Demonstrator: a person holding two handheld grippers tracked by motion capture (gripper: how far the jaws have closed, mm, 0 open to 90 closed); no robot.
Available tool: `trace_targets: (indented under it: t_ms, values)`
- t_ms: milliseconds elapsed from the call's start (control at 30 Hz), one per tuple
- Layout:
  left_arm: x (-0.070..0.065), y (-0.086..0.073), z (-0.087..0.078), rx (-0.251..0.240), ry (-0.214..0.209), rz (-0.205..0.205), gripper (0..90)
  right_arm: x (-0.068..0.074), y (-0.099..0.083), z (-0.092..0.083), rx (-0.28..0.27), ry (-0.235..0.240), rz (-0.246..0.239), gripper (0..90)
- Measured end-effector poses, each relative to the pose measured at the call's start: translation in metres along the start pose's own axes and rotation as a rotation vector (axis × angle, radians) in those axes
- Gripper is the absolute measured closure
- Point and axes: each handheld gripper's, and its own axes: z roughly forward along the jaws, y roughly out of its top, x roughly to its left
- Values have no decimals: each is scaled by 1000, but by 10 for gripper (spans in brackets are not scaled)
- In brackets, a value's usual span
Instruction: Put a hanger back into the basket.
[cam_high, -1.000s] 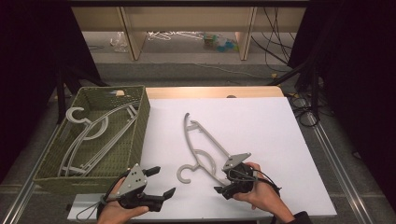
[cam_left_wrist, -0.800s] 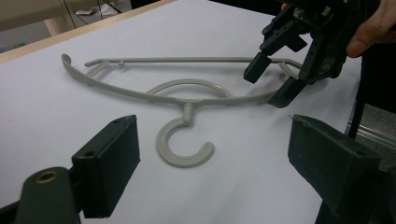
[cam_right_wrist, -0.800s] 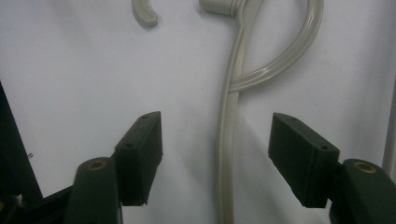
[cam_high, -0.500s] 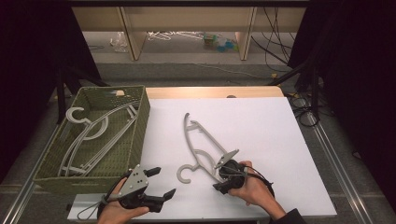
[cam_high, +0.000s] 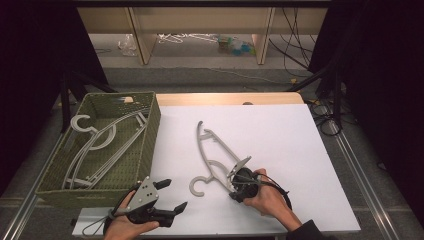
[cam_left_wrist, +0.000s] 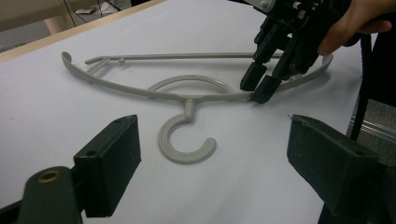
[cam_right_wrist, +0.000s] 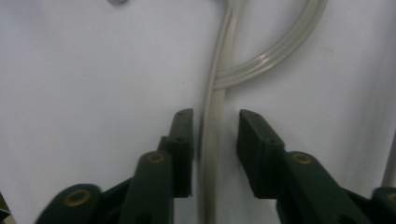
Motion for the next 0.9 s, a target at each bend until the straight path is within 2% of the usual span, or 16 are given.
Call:
trace_targets:
  t_ms: [100,233,300,333,400,467,500,567,667,733,767,833,867,900]
  values:
    - [0,0,0,1,3,1,175,-5,-1,0,-7,8,5,779]
    - [1,1,-2,0,7,19,176,-9,-2,-3,6,33,-42,804]
    - [1,0,-3,-9,0,12,176,-10,-3,-5,32,40,-75,817]
    - [2,0,-3,-5,5,21,176,-9,-3,-5,41,35,-98,819]
    - [2,0,-3,0,14,11,177,-8,-1,-5,51,29,-137,818]
    - [2,0,-2,3,11,11,178,-8,0,-5,60,23,-139,811]
    - [2,0,-2,3,9,24,178,-8,0,-5,56,32,-132,807]
    - [2,0,0,2,3,19,178,-8,0,-4,56,33,-108,793]
    - [1,1,2,11,8,23,181,-8,1,-3,63,38,-114,790]
    - [1,1,5,26,11,42,187,-8,2,-3,66,36,-149,807]
    - [1,1,6,30,19,35,191,-8,3,-3,69,32,-164,812]
    - [4,2,10,32,14,48,206,-7,4,-4,79,30,-182,815]
    - [5,4,11,40,21,70,212,-7,4,-5,87,32,-195,817]
    - [7,4,13,37,19,71,214,-7,3,-6,85,47,-209,819]
